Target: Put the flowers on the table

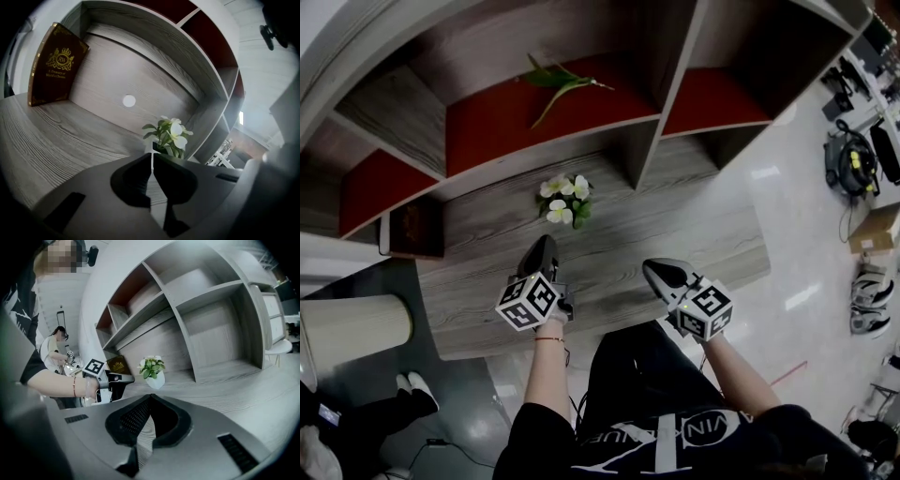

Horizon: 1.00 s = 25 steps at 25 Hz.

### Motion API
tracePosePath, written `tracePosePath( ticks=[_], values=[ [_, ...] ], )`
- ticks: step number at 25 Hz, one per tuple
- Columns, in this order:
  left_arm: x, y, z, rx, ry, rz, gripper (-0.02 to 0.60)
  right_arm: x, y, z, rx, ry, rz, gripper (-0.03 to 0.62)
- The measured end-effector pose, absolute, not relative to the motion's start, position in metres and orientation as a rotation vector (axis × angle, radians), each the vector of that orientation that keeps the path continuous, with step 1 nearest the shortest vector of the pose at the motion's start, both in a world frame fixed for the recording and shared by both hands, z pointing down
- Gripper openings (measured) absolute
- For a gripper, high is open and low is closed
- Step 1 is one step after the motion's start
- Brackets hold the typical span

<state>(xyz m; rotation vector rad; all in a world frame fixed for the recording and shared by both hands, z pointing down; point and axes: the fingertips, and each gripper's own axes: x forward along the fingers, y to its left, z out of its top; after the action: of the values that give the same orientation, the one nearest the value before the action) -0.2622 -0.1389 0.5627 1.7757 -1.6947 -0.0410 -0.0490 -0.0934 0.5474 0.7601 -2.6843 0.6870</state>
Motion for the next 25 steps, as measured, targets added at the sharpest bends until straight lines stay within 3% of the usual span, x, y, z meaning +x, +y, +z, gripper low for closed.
tracePosePath(
  ticks=[25],
  values=[
    [-0.260, -0.088, 0.481, 1.963, -1.854, -0.045, 0.003, -0.059, -0.126, 0.477, 0.733, -2.847, 0.454, 0.009]
  ],
)
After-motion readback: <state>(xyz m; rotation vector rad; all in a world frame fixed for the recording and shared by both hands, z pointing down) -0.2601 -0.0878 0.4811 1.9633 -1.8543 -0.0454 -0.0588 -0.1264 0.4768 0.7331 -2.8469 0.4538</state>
